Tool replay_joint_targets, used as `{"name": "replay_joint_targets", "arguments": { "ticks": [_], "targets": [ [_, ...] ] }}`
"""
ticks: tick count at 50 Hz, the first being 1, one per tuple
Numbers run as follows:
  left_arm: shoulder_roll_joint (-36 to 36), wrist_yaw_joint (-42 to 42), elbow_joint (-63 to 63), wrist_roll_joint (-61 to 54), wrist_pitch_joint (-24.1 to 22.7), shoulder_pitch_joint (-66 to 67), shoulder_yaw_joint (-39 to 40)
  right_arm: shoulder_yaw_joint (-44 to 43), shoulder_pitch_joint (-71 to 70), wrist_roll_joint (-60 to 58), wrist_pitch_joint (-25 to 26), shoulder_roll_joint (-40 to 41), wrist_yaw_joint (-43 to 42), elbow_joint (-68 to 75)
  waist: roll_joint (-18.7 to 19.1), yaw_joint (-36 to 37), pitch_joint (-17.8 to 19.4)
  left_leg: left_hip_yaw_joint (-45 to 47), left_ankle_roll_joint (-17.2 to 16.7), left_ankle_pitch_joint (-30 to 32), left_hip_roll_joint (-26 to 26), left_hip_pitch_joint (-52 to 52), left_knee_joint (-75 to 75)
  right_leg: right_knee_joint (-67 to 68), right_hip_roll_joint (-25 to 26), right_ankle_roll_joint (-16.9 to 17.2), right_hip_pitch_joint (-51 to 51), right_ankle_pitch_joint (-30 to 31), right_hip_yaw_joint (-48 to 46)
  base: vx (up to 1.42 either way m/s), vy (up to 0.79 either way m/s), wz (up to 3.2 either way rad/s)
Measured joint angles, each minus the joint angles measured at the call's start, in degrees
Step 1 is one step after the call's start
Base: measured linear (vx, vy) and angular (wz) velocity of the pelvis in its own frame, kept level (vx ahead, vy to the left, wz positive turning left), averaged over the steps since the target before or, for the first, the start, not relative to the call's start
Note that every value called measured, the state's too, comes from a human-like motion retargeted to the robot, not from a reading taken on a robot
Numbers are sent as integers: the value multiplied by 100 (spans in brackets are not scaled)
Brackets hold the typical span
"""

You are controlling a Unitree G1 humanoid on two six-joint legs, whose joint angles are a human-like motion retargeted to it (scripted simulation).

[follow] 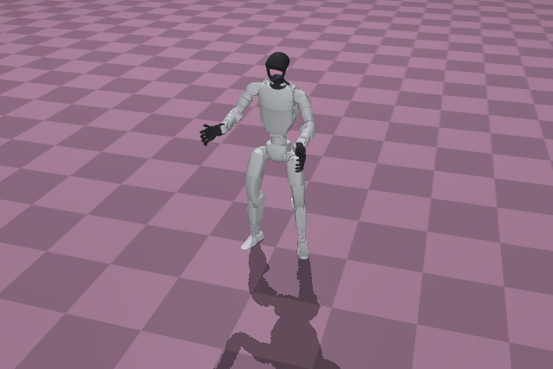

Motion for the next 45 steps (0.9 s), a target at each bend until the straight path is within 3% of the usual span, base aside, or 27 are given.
{"name": "replay_joint_targets", "arguments": {
  "ticks": [8, 15, 21, 23, 24, 27, 31, 32, 33, 34, 35, 40, 45],
  "targets": [
    [434, 858, 664, 1994, 299, -1242, -403, -68, -201, 559, -403, 369, -141, 482, 146, -265, -143, -46, -33, -10, 9, 29, 68, -161, 47, -75, 93, -9, 51, 5, -5, 6],
    [460, 578, 575, 4220, 488, -2305, -1497, -244, -185, 742, -724, 633, 68, 688, 349, -566, -277, -124, -17, 5, 57, -65, 126, -137, 71, -14, 65, -28, -43, 5, -10, 11],
    [61, 228, 97, 6054, 418, -2808, -2856, -488, -161, 516, -1064, 709, -260, 764, 463, -859, -328, -220, -52, 83, 65, -207, 148, -34, 36, -14, -4, -91, -177, 3, -9, 17],
    [-196, -235, 54, 6802, 346, -2828, -3177, -445, -206, -898, -680, 445, -159, 1042, 451, -948, -357, -241, -77, 111, 53, -253, 156, 9, 9, -11, -30, -118, -205, 2, -7, 13],
    [-341, -343, 52, 6924, 329, -2797, -3278, -520, -259, -1065, -677, 432, -319, 1068, 453, -994, -365, -248, -95, 129, 50, -275, 160, 21, 0, -18, -37, -128, -218, 2, -7, 11],
    [-759, -323, 128, 6661, 282, -2629, -3444, -894, -516, -430, -1244, 585, -1222, 906, 446, -1115, -372, -250, -157, 186, 47, -328, 175, 38, -18, -53, -47, -151, -242, 2, -6, 4],
    [-1003, -515, 251, 6554, 198, -2263, -3356, -888, -1042, -1573, -992, 229, -1712, 995, 371, -1163, -433, -190, -185, 216, 47, -353, 208, 73, -29, -53, -56, -175, -197, 0, 0, 0],
    [-990, -642, 243, 6645, 181, -2166, -3312, -779, -1199, -2255, -675, 47, -1669, 1072, 350, -1155, -459, -167, -177, 214, 48, -354, 220, 83, -29, -42, -58, -179, -175, 3, -2, -21],
    [-940, -954, 225, 6941, 189, -2061, -3250, -537, -1367, -3605, 67, -291, -1344, 1291, 319, -1133, -496, -138, -154, 203, 47, -350, 234, 99, -33, -22, -62, -181, -146, 3, -1, -23],
    [-888, -909, 178, 6893, 143, -1990, -3211, -479, -1531, -3746, 53, -315, -1493, 1181, 317, -1113, -516, -113, -146, 195, 56, -349, 246, 98, -23, -13, -59, -182, -124, 4, -1, -23],
    [-836, -686, 116, 6673, 69, -1936, -3184, -514, -1691, -3284, -338, -181, -1879, 907, 330, -1093, -528, -89, -146, 190, 71, -348, 257, 89, -7, -11, -52, -182, -105, 4, 0, -22],
    [-493, -899, 71, 7046, -65, -1680, -3028, 642, -2360, -6082, 544, -730, -1294, 850, 231, -857, -678, 34, -51, 84, 111, -298, 319, 65, 40, 76, 6, -175, 8, 4, 2, -22],
    [-378, -798, 56, 7050, -194, -1465, -2756, 2312, -2973, -7682, 490, -807, -533, 854, 200, -546, -755, 117, -26, 7, 129, -198, 280, -6, 92, 110, 105, -163, 82, 3, 6, -14]
  ]
}}
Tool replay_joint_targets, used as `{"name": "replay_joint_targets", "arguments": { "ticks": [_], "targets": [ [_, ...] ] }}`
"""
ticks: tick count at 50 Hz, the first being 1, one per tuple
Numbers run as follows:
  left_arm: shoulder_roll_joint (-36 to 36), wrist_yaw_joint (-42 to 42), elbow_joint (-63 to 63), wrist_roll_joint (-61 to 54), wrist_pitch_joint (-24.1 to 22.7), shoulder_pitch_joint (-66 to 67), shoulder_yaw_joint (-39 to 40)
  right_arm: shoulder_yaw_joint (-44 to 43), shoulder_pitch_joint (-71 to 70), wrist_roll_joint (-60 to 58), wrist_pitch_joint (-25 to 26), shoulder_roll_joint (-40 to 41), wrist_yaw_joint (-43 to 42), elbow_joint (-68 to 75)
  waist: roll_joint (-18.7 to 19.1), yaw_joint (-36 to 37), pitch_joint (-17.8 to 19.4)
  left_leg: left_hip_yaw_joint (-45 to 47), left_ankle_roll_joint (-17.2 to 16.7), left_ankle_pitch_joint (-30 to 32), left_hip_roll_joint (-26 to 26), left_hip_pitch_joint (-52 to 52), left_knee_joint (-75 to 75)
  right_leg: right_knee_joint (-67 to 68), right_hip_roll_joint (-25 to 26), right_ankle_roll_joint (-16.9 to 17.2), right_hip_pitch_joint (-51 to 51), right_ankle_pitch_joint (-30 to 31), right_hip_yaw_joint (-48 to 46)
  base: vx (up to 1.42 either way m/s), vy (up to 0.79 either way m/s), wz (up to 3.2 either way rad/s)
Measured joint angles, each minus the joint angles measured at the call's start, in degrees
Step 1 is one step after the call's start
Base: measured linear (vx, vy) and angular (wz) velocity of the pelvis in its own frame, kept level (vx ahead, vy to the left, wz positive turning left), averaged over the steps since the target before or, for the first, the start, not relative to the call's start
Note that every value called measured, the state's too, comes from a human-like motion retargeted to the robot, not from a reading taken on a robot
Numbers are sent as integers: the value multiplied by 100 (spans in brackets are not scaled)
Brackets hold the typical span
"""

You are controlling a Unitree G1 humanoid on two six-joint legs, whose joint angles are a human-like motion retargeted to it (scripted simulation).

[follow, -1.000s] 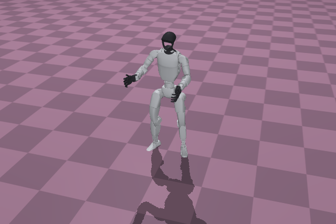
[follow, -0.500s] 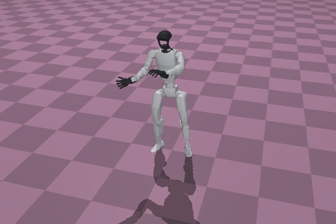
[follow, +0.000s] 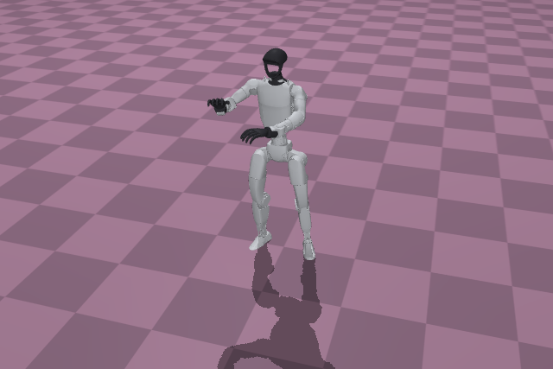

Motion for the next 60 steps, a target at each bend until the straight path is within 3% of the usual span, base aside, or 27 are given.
{"name": "replay_joint_targets", "arguments": {
  "ticks": [2, 5, 8, 16, 22, 28, 35, 41, 50, 60],
  "targets": [
    [16, -81, -85, -136, 9, 139, 172, 592, -122, -265, -90, 51, 583, -3, -8, 130, 9, 19, 3, -14, -8, 54, -45, -28, 9, 2, 46, 6, 17, 2, 7, -7],
    [33, -303, -374, -764, 60, 448, 553, 998, 19, 250, -203, 200, 1503, -183, -18, 314, 76, 29, 10, -21, -30, 137, -124, -67, 14, -7, 116, 15, 27, 1, 7, -2],
    [71, -461, -870, -1980, 109, 886, 1045, 708, 599, 1536, -102, 288, 1776, -621, -42, 469, 192, 15, 14, -15, -58, 195, -201, -97, 7, -16, 169, 28, 13, 0, 7, 4],
    [295, -528, -1839, -5372, 47, 1670, 2079, -777, 2088, 5432, -143, 376, 1386, -1547, -129, 638, 518, -50, -12, 32, -105, 141, -313, -153, -14, -29, 129, 100, -51, -3, 5, 6],
    [407, -674, -1337, -6811, 207, 1003, 1987, -876, 1444, 7432, 138, 480, 1561, -530, -173, 523, 708, -71, -21, 124, -117, -89, -335, -232, -13, -55, -68, 234, -70, -9, 2, 3],
    [322, -626, 31, -7663, 390, -396, 1308, -598, -41, 8266, 460, 752, 1706, 999, -166, 324, 971, -66, -79, 352, -153, -317, -516, -409, 10, -21, -293, 453, -93, -11, 1, 1],
    [119, 79, 1611, -7615, 505, -2078, 494, -418, -1727, 8379, 472, 1043, 1130, 2378, -97, 244, 1215, 25, -287, 670, -143, -454, -840, -700, 134, 100, -471, 744, -118, -7, -2, -8],
    [189, 423, 1641, -7099, 259, -2886, 129, -213, -2620, 7722, 228, 957, 737, 2624, -23, 363, 1114, 126, -443, 727, -13, -519, -840, -824, 298, 100, -532, 845, -114, 4, -6, -14],
    [1204, 600, -1088, -5792, -472, -2662, -367, 810, -2322, 6048, -622, -280, 468, 140, 39, 405, 654, 33, -282, 485, -53, -332, -653, -568, 162, 100, -328, 588, -182, 15, 2, 9],
    [2453, 900, -4656, -3808, -595, -1008, -212, 1301, -819, 4486, -1015, -2105, 350, -3366, -55, 446, 360, -23, -125, 165, -129, -129, -421, -275, -21, 87, -130, 270, -192, 12, 3, 5]
  ]
}}
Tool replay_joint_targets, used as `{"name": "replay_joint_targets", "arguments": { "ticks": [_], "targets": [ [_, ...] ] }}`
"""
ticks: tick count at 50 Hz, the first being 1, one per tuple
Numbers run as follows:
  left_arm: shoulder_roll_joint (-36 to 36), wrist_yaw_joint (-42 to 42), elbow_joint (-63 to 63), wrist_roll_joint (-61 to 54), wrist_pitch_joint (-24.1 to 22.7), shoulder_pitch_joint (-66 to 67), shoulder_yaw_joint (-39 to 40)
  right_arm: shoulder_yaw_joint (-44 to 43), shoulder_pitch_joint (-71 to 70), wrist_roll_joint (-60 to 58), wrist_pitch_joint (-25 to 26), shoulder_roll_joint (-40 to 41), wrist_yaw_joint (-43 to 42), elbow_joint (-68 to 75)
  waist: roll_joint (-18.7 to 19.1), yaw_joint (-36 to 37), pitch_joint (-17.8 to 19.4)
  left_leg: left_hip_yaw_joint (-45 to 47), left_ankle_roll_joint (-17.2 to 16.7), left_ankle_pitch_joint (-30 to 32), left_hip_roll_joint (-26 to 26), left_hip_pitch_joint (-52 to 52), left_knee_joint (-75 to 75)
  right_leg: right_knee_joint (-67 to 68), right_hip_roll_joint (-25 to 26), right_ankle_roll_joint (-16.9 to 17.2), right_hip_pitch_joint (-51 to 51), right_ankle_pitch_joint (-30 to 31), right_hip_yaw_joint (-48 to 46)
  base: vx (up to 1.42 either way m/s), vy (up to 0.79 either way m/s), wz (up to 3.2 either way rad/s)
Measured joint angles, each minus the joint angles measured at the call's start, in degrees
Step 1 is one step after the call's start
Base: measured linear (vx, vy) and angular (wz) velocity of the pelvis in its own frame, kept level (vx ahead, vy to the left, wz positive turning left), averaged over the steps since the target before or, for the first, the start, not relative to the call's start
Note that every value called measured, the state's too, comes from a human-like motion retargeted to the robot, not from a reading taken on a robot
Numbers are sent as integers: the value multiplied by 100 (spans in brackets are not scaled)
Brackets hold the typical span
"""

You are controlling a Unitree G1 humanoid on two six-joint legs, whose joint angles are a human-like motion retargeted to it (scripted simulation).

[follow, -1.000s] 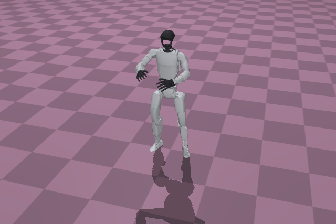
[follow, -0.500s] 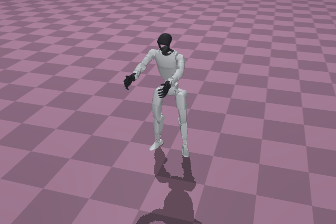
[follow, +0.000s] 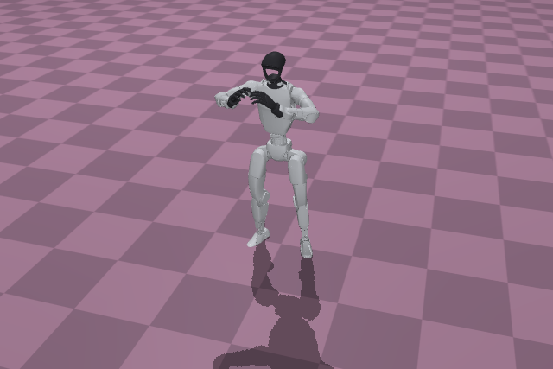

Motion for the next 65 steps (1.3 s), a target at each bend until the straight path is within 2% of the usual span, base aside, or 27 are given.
{"name": "replay_joint_targets", "arguments": {
  "ticks": [5, 10, 15, 19, 22, 26, 28, 30, 33, 35, 40, 43, 45, 47, 48, 49, 51, 52, 53, 54, 55, 60, 61, 62, 63, 65],
  "targets": [
    [363, 193, -933, 1599, -127, 1351, 603, -271, 1156, -1185, -205, -369, 41, -964, -70, -51, 91, 41, -29, -17, -12, 7, -9, 11, -5, 9, -24, -39, 38, 0, 0, 0],
    [233, 521, -673, 3305, -301, 2323, 850, -247, 1796, -2983, -398, -260, -210, -777, -66, -114, 214, 86, -66, 32, 5, -83, -48, -8, 35, 13, -149, -8, 81, -6, -2, -6],
    [-342, 676, 881, 4583, -160, 2212, 338, 376, 1522, -4642, -187, 367, -366, 679, -55, -148, 334, 125, -101, 126, 28, -191, -120, -76, 93, 13, -277, 69, 104, -10, -3, -6],
    [-1020, 159, 2520, 5253, 31, 1730, -223, 856, 1189, -5621, 21, 1003, 64, 2031, -51, -139, 380, 130, -137, 204, 56, -259, -181, -155, 151, 13, -334, 131, 87, -8, -4, -1],
    [-1488, -230, 3419, 5280, 37, 1479, -348, 828, 1194, -5753, 85, 1338, 243, 2621, -52, -111, 381, 112, -178, 252, 77, -286, -222, -210, 189, 13, -339, 159, 49, -2, -1, 1],
    [-1686, -279, 3494, 4225, -96, 1564, 60, 160, 1680, -4498, 140, 1491, -58, 2478, -70, -83, 350, 39, -193, 269, 64, -272, -245, -241, 174, 13, -273, 149, -29, 1, 0, 10],
    [-1631, -308, 3135, 3372, -211, 1888, 436, -291, 2168, -3085, -71, 1605, -105, 2074, -144, -116, 223, 51, -204, 17, 143, -518, 269, -53, 82, 13, -358, 28, -103, 5, 2, 26],
    [-1605, -282, 2663, 2043, -185, 2197, 907, -672, 2587, -1453, -43, 1652, -103, 1596, -122, -99, 296, -88, -121, 207, -14, -230, -188, -187, 53, 13, -154, 73, -129, 8, 6, 28],
    [-1676, -361, 2172, 130, -262, 2828, 1601, -1069, 3222, 1069, -281, 1974, 148, 976, -156, -74, 292, -159, -53, 163, -40, -154, -156, -125, 3, -39, -52, 5, -182, 6, 3, 18],
    [-1809, -418, 2063, -1095, -356, 3198, 2007, -1274, 3510, 2237, -404, 2287, 255, 714, -176, -21, 278, -182, -10, 133, -27, -130, -121, -81, 1, -94, -24, -30, -193, 0, 0, 0],
    [-2238, -613, 2570, -3941, -622, 3593, 2795, -1599, 3490, 3460, -538, 3366, 308, 744, -196, 221, 301, -163, 117, 83, 8, -70, -75, -1, 24, -174, -8, -60, -142, 0, 0, 0],
    [-2342, -446, 3201, -4852, -727, 3385, 3093, -1517, 2970, 2734, -315, 3957, -149, 1432, -182, 435, 340, -97, 197, 84, 21, -45, -89, -2, 50, -160, -39, -23, -60, -5, -2, -22],
    [-2309, -342, 3610, -5149, -802, 3122, 3213, -1280, 2613, 2888, -360, 4421, -293, 2052, -146, 583, 374, -40, 222, 98, 36, -38, -107, -28, 82, -141, -66, 19, 1, -7, -2, -26],
    [-2204, -333, 3976, -5013, -691, 2809, 3242, -878, 2161, 2367, -3, 4737, -182, 2871, -103, 730, 393, 19, 249, 111, 44, -44, -124, -63, 106, -94, -100, 70, 61, -8, -2, -26],
    [-2154, -398, 4132, -4809, -461, 2649, 3258, -744, 1945, 1908, 484, 4917, 89, 3264, -78, 798, 399, 45, 277, 117, 43, -50, -129, -80, 111, -65, -117, 97, 90, -8, -2, -24],
    [-2096, -422, 4249, -4606, -321, 2481, 3246, -646, 1790, 1671, 741, 5094, 267, 3597, -49, 859, 409, 65, 291, 124, 43, -60, -133, -102, 118, -35, -133, 123, 112, -8, -2, -20],
    [-1972, -377, 4381, -4176, -170, 2148, 3157, -570, 1619, 1523, 912, 5388, 425, 4036, 21, 976, 423, 103, 283, 154, 67, -93, -147, -159, 159, 6, -167, 177, 140, -8, -6, -17],
    [-1908, -323, 4407, -3810, -140, 1998, 3086, -395, 1511, 565, 1013, 5361, 405, 4205, 61, 1039, 411, 128, 253, 182, 102, -119, -163, -190, 209, 13, -199, 208, 148, -9, -13, -21],
    [-1844, -259, 4417, -3167, -161, 1868, 2998, 140, 1280, -2262, 1260, 5042, 292, 4434, 103, 1113, 369, 162, 190, 227, 162, -157, -191, -220, 292, 13, -254, 241, 155, -9, -14, -18],
    [-1787, -151, 4355, -2746, -174, 1761, 2910, 188, 1305, -3052, 1260, 4936, 156, 4360, 148, 1147, 345, 172, 158, 255, 195, -185, -203, -247, 336, 13, -280, 262, 151, -8, -12, -10],
    [-1735, -21, 4257, -2437, -184, 1666, 2821, -9, 1458, -2825, 1137, 4938, 10, 4136, 195, 1162, 330, 168, 142, 275, 213, -208, -208, -274, 361, 13, -289, 277, 141, -5, -7, 5],
    [-1584, 528, 3353, -1105, 217, 1063, 2133, -1427, 2788, 2305, -118, 4944, 104, 1927, 320, 1039, 344, 25, 135, 297, 136, -245, -186, -303, 257, 13, -209, 230, 22, 0, 2, 23],
    [-1588, 557, 3179, -916, 290, 938, 1992, -1529, 2977, 2899, -315, 4906, 1, 1645, 340, 962, 342, -10, 130, 289, 104, -241, -174, -285, 212, 13, -183, 201, -6, 2, 6, 37],
    [-1600, 536, 3019, -689, 373, 813, 1848, -1611, 3134, 3254, -443, 4821, -59, 1422, 358, 878, 337, -44, 126, 280, 72, -235, -161, -261, 167, 13, -158, 169, -33, 2, 6, 35],
    [-1625, 413, 2888, -388, 473, 690, 1699, -1653, 3227, 3134, -433, 4638, -33, 1315, 371, 781, 328, -78, 124, 268, 41, -227, -145, -226, 120, 13, -137, 132, -58, 2, 5, 32],
    [-1722, 148, 2689, 228, 662, 439, 1406, -1678, 3306, 2231, -235, 4206, -166, 1239, 398, 568, 313, -128, 120, 240, -12, -208, -113, -143, 36, 12, -108, 58, -94, 1, 4, 23]
  ]
}}
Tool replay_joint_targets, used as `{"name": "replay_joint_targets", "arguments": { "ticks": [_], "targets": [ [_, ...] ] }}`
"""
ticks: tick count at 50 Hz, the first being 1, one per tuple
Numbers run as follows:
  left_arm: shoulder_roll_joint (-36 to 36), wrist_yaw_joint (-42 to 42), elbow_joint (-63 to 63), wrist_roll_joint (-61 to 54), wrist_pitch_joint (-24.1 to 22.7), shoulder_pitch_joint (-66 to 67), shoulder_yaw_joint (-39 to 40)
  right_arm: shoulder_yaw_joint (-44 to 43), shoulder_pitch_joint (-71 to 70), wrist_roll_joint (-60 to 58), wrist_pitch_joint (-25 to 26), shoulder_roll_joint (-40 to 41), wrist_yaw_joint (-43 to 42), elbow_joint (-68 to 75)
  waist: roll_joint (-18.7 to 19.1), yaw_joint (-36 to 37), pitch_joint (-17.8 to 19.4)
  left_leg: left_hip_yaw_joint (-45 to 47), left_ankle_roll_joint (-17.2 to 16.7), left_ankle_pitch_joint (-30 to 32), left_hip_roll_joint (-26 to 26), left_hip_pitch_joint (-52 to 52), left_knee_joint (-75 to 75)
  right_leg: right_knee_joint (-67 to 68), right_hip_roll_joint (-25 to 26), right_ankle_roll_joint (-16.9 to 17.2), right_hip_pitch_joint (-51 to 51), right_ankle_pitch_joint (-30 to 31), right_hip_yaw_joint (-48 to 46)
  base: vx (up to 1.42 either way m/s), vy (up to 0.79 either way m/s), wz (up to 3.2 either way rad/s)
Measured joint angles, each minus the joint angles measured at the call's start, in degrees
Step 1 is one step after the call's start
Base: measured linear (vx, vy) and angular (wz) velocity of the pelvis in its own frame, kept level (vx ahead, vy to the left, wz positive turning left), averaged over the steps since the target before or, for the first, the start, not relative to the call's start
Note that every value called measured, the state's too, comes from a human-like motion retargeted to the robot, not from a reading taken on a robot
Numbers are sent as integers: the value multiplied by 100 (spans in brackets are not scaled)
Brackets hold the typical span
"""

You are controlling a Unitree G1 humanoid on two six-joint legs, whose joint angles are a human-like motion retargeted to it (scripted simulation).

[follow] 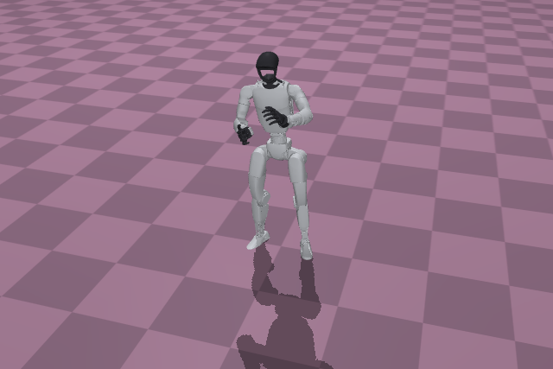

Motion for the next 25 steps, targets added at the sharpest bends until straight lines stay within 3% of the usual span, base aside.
{"name": "replay_joint_targets", "arguments": {
  "ticks": [1, 2, 5, 6, 11, 15, 17, 19, 21, 23, 25],
  "targets": [
    [-63, -620, -54, 567, 151, -81, -86, 101, -21, -931, 473, -291, 1079, -95, 18, -119, -9, -7, 5, -20, -11, 13, 21, 55, -24, -4, 0, -38, 6, 0, 0, 0],
    [-139, -1002, -99, 984, 274, -173, -192, 130, -22, -1527, 777, -492, 1616, -123, 39, -238, -12, -10, 5, -32, -18, 25, 37, 100, -41, -17, -2, -70, 12, 0, 0, 0],
    [-460, -638, -80, 1332, 450, -523, -658, -180, 37, -1298, 600, -529, -109, 211, 128, -605, 34, 36, -25, -29, -13, 56, 41, 169, -46, -95, -26, -122, 55, -1, -1, -7],
    [-567, -708, 11, 1536, 498, -602, -790, -241, 39, -1046, 513, -501, -107, 262, 161, -735, 60, 73, -30, -29, -11, 74, 39, 185, -41, -112, -39, -130, 94, -2, -2, -30],
    [-991, -915, 601, 2410, 684, -792, -1293, -382, -155, -189, 285, -433, 113, 540, 352, -1343, 168, 366, -38, -39, -7, 168, 18, 173, 9, -132, -133, -99, 388, -2, -3, -54],
    [-1045, -616, 886, 2936, 664, -993, -1561, -357, -500, 508, -13, -365, 175, 613, 530, -1707, 231, 695, -45, -62, -9, 237, 15, 51, 73, -62, -210, 3, 700, 0, -3, -75],
    [-969, -775, 897, 3304, 347, -1169, -1634, -330, -639, 1572, -367, -289, 1792, 373, 605, -1845, 250, 864, -55, -95, 12, 273, 48, -39, 127, -7, -224, 65, 862, 1, -6, -80],
    [-924, -571, 823, 3360, 244, -1387, -1748, -396, -801, 1695, -570, -290, 1795, 318, 681, -1915, 194, 1026, -89, -92, 79, 288, 66, -143, 235, 1, -250, 140, 991, 1, -12, -77],
    [-919, -447, 842, 3342, 126, -1732, -1889, -478, -1035, 1479, -697, -351, 1662, 254, 757, -1956, 152, 1172, -118, -84, 154, 297, 82, -248, 350, 1, -272, 217, 1102, 2, -13, -69],
    [-976, -496, 994, 3440, -32, -2154, -2060, -440, -1386, -106, -463, -678, 1444, 239, 820, -1976, 112, 1294, -148, -72, 235, 308, 94, -323, 468, 1, -294, 277, 1188, 2, -13, -57],
    [-1126, 147, 1255, 3048, -148, -2662, -2385, -611, -1687, -1260, -435, -785, -918, 433, 871, -2011, 83, 1377, -167, -54, 275, 319, 88, -382, 536, 1, -303, 319, 1238, 3, -10, -40]
  ]
}}
